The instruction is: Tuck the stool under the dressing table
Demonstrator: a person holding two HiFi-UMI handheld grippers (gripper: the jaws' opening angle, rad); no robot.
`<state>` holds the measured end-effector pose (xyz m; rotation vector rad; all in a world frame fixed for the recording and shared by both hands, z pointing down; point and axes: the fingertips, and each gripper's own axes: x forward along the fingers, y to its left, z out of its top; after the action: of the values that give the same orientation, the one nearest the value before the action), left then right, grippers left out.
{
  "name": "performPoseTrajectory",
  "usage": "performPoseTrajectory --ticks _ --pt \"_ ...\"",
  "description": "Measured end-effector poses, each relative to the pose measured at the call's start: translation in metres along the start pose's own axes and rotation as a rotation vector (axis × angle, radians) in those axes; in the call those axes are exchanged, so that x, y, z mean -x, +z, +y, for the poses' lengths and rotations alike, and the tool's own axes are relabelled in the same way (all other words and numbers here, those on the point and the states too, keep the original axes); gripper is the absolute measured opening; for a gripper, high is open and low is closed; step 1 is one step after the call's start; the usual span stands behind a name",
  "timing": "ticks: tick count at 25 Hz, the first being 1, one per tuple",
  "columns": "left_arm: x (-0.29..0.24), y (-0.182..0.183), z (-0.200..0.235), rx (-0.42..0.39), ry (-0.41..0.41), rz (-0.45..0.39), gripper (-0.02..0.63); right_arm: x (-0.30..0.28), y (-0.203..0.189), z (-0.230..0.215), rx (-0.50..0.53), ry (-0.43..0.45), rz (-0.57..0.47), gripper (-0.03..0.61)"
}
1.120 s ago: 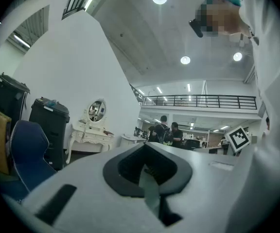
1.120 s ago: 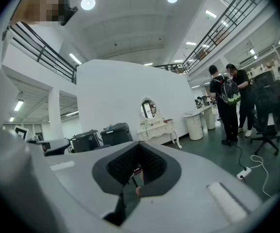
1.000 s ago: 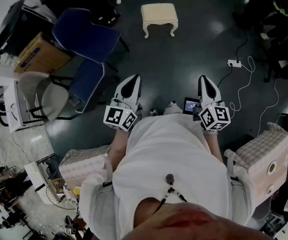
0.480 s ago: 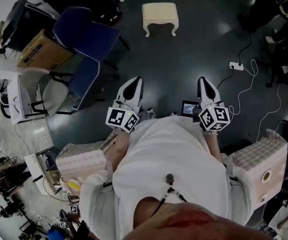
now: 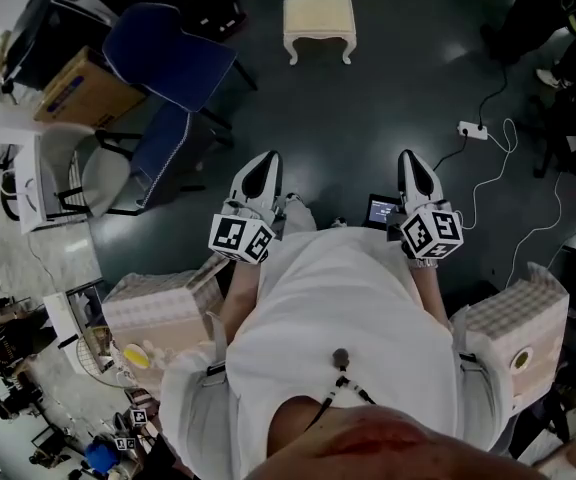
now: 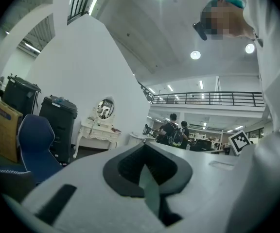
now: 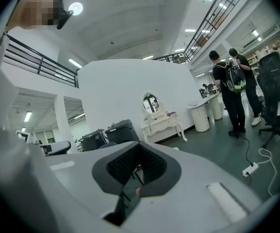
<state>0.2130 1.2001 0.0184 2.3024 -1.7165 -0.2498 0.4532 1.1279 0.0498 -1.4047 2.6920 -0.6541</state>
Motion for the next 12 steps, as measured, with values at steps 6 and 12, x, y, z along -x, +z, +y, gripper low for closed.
performPoseTrajectory --ticks 6,12 --pt "-0.033 0.005 0.023 -0.003 -0.013 -0.015 0.006 -0.028 0.005 -0.012 0.018 -0.027 0.004 0.008" --pt "-0.08 0.022 0.072 0.025 -0.026 -0.043 0.007 -0.084 0.025 -0.011 0.039 -0.061 -0.012 0.008"
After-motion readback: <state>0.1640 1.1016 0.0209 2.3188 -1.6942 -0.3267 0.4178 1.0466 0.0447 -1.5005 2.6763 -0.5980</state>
